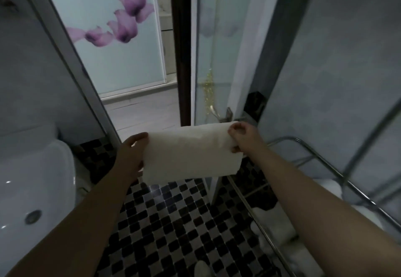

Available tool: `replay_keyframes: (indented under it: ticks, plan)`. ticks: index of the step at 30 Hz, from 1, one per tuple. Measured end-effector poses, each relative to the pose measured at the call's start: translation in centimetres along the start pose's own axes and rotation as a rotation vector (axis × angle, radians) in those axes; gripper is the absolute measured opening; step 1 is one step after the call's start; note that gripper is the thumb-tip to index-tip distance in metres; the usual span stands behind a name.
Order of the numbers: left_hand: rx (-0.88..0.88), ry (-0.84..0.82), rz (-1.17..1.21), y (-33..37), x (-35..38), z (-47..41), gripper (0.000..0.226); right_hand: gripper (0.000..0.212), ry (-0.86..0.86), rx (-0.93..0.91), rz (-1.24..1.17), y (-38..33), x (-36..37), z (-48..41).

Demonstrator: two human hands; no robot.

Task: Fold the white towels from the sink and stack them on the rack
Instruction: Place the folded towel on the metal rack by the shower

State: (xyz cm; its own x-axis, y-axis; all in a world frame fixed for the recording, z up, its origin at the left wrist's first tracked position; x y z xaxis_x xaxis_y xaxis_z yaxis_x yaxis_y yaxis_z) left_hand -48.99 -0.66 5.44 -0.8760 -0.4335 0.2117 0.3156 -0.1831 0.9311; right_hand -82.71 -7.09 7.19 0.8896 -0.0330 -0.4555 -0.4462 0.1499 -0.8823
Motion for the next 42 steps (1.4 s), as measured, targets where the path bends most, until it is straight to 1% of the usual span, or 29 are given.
replay_keyframes:
  ticks: [3,5,6,9,12,14,16,19,21,23,25,27,29,32,34,36,39,42]
  plan:
    - [-0.028,-0.067,-0.028,-1.0,4.0,1.9,0.011,0.007,0.091,0.026,0.011,2.2,-4.3,1.3]
    - [-0.043,-0.132,-0.026,-1.6,7.0,3.6,0.012,0.015,0.143,0.056,0.028,3.7,-7.6,2.5]
    - [-0.052,-0.159,-0.028,-1.8,8.0,4.3,0.012,0.015,0.160,0.065,0.048,4.1,-8.8,2.7]
    - [-0.095,-0.231,-0.019,-2.5,11.7,6.4,0.012,0.012,0.220,0.097,0.107,5.2,-13.3,3.4]
    - [-0.051,-0.277,-0.083,-3.1,14.8,7.8,0.010,0.019,0.274,0.121,0.116,6.2,-17.0,3.6]
    - [-0.012,-0.317,-0.122,-3.6,16.9,8.7,0.012,0.020,0.296,0.147,0.083,7.1,-19.1,3.5]
    - [-0.037,-0.331,-0.139,-4.4,19.1,9.5,0.012,0.019,0.285,0.174,0.049,8.2,-21.1,3.1]
    - [-0.213,-0.331,-0.112,-6.2,21.5,10.4,0.012,0.015,0.267,0.220,0.021,10.3,-23.1,2.2]
    - [-0.293,-0.330,-0.089,-7.6,22.7,10.9,0.013,0.012,0.261,0.248,0.023,12.0,-24.1,1.7]
    - [-0.307,-0.317,-0.099,-9.1,24.0,11.6,0.014,0.014,0.256,0.273,0.055,13.9,-25.0,1.5]
    - [-0.261,-0.325,-0.181,-11.2,25.0,12.9,0.016,0.017,0.239,0.291,0.111,16.1,-25.5,1.6]
    - [-0.242,-0.337,-0.231,-13.8,25.7,14.3,0.019,0.018,0.186,0.300,0.161,18.3,-25.4,1.7]
    - [-0.280,-0.316,-0.206,-16.0,26.0,15.2,0.021,0.019,0.145,0.308,0.201,20.2,-25.3,1.5]
    - [-0.360,-0.265,-0.085,-17.5,26.5,15.6,0.022,0.023,0.139,0.298,0.166,21.2,-25.0,0.4]
    - [-0.367,-0.263,-0.013,-17.2,26.8,15.1,0.023,0.028,0.160,0.272,0.117,20.9,-24.6,-0.5]
    - [-0.357,-0.289,0.051,-16.5,27.3,14.3,0.023,0.032,0.207,0.194,0.109,20.0,-24.8,-1.6]
    - [-0.349,-0.301,0.096,-16.2,28.6,14.0,0.024,0.030,0.258,0.031,0.170,18.6,-25.7,-3.1]
    - [-0.389,-0.263,0.137,-18.1,29.1,14.3,0.025,0.032,0.288,0.001,0.197,18.7,-26.2,-4.1]
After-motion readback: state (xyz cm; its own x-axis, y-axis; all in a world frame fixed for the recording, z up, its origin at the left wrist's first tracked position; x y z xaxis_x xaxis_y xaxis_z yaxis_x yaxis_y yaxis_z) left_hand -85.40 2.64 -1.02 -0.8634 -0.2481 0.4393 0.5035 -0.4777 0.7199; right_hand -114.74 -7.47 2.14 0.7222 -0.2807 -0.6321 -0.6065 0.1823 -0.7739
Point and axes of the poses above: each hand's wrist, its own z-axis away from the middle knuckle, its own x-axis out of the palm, y = z × x, the point moved 3 cm from there along -z, towards the middle knuckle, and after that the axes turned 11 degrees about z, right-handed, at the moved point
